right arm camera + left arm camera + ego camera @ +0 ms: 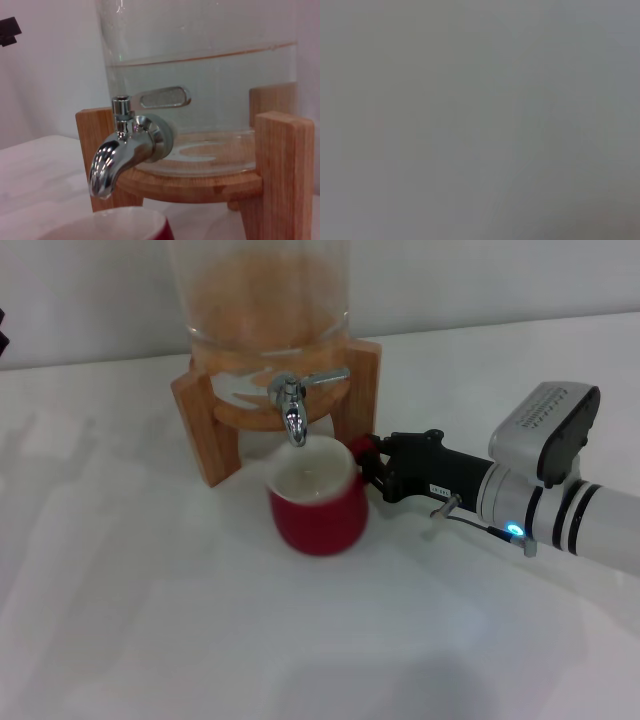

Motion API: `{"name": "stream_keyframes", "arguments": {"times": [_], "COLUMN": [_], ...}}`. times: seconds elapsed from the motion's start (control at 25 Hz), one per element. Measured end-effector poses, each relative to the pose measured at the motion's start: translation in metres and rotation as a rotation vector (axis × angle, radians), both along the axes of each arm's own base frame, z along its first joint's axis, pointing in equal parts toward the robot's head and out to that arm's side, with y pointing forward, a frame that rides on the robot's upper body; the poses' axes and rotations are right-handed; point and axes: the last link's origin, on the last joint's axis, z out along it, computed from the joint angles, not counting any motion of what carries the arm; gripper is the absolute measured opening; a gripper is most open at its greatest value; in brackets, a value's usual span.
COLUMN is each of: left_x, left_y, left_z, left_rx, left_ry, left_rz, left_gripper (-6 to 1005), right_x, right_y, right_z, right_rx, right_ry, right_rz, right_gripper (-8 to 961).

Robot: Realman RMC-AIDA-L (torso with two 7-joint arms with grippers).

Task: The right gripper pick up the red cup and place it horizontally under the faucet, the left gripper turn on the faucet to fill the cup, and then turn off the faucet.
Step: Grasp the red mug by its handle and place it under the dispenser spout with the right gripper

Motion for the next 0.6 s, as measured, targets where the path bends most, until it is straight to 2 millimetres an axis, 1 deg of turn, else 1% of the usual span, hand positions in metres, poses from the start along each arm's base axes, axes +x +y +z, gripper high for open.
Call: {"name": "stream_keyframes", "arguments": {"times": [0.2, 0.4, 0.6], "left_x": [0.0, -0.0003, -0.0006], "left_y": [0.0001, 0.0, -0.0002], "left_z": [-0.0003, -0.0006, -0.0008], "left_rx": [-0.001, -0.002, -0.003], "left_ry": [0.0, 0.0, -0.001], "left_rz": [0.0, 0.002, 0.003], "left_gripper": [829, 829, 829], "right_x": [0.0001, -0.0005, -0.0015], "right_y": [-0.0008, -0.0004, 0.0004], "right_z": [0.0001, 0.0001, 0.0003], "right_rx": [0.0, -0.001, 0.001], "right_ry": [0.003, 0.005, 0.007], "right_rz": [0.002, 0.002, 0.003], "right_gripper": [163, 258, 259]}}
